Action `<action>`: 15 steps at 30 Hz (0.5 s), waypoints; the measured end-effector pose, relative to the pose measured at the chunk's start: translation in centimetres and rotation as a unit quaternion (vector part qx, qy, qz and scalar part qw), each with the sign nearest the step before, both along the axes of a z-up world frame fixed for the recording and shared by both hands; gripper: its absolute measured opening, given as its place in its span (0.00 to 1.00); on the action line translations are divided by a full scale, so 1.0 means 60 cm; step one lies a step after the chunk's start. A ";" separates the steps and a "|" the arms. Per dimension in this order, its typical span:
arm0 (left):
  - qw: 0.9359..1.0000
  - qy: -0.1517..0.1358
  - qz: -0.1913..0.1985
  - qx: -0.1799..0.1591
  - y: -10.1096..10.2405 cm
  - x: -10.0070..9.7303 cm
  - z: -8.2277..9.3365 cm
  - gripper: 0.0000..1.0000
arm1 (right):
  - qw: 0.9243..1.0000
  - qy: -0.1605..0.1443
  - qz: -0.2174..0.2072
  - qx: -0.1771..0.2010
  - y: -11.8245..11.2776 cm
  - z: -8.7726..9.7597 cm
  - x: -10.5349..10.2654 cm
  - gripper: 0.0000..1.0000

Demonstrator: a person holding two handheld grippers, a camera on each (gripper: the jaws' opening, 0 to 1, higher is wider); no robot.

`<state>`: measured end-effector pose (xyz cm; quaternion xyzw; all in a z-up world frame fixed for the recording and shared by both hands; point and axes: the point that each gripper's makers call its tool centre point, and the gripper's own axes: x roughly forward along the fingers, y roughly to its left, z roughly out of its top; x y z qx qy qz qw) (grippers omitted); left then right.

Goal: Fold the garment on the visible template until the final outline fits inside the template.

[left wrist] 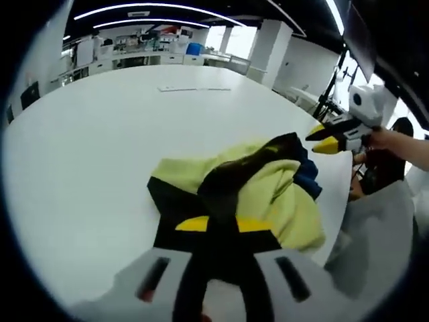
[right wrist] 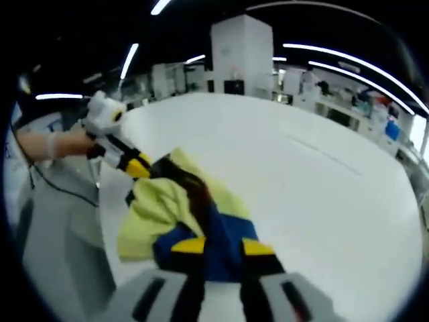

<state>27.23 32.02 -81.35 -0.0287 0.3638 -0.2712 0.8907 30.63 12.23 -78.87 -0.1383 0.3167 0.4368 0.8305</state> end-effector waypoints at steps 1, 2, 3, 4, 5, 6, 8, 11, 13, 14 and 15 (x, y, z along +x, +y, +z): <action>1.000 0.003 0.001 0.000 -0.001 0.000 -0.002 0.08 | 1.000 0.001 0.002 -0.004 0.000 -0.003 0.000 0.12; 1.000 0.004 0.002 -0.002 0.000 0.000 -0.003 0.06 | 1.000 0.001 0.004 -0.006 0.001 -0.006 0.002 0.11; 1.000 0.006 0.005 -0.005 0.002 0.002 -0.004 0.05 | 1.000 0.004 0.007 -0.010 0.001 -0.012 0.004 0.11; 1.000 0.006 0.006 -0.006 0.002 0.002 -0.004 0.03 | 1.000 0.006 0.009 -0.011 0.003 -0.014 0.003 0.11; 1.000 0.007 0.007 -0.010 0.004 0.005 -0.003 0.00 | 1.000 0.007 0.009 -0.012 0.004 -0.017 0.004 0.10; 1.000 0.007 0.008 -0.010 0.005 0.005 -0.002 0.00 | 1.000 0.008 0.012 -0.013 0.004 -0.021 0.009 0.10; 1.000 0.006 0.010 -0.012 0.001 0.004 -0.001 0.00 | 1.000 0.014 0.015 -0.012 0.007 -0.024 0.009 0.08; 1.000 0.006 0.010 -0.013 0.003 0.003 0.001 0.00 | 0.999 0.021 0.024 -0.014 0.010 -0.025 -0.004 0.00; 1.000 0.004 0.011 -0.014 0.005 0.003 0.003 0.00 | 0.999 0.026 0.022 -0.014 0.006 -0.026 -0.006 0.00; 1.000 0.003 0.011 -0.014 0.006 0.003 0.004 0.00 | 0.999 0.027 0.020 -0.012 0.006 -0.025 -0.008 0.00; 1.000 0.002 0.012 -0.012 0.005 0.004 0.006 0.00 | 0.999 0.026 0.021 -0.010 0.005 -0.021 -0.012 0.00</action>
